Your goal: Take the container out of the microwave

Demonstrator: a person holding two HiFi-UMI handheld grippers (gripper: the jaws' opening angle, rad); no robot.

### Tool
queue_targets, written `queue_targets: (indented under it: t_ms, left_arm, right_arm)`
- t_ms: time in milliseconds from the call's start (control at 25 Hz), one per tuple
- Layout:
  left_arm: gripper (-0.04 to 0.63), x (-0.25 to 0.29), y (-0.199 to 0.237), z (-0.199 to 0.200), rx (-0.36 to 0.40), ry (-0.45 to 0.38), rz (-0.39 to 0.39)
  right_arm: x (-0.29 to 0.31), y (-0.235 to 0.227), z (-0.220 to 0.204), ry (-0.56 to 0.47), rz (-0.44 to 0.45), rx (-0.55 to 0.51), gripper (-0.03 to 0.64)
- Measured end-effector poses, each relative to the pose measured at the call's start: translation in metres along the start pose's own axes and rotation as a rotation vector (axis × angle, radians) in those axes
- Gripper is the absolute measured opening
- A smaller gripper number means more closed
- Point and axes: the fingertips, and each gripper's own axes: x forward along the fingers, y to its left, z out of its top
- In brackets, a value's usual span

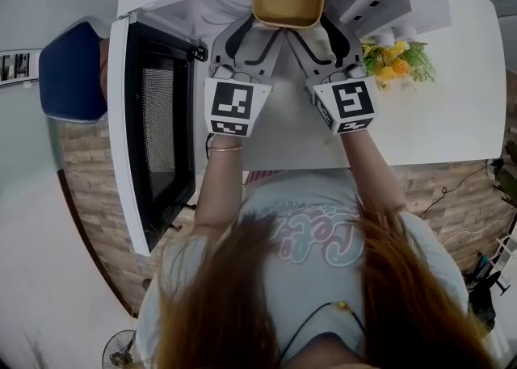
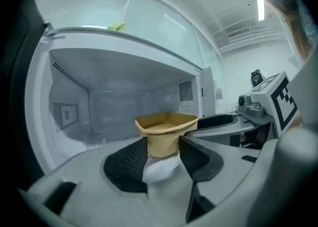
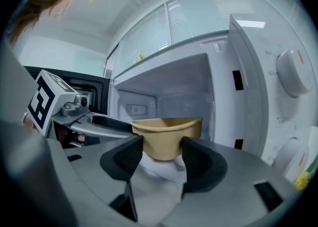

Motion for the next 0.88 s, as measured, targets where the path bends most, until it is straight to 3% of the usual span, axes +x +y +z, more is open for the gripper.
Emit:
queue_targets:
  t_ms: [880]
  left_arm:
    - [0.190,-0.059,-0.027,0.014,-0.034,-0.012,0.013]
  right_arm:
    - [-0.047,0.040,0.014,-0.024,-0.006,-0.012,0.233]
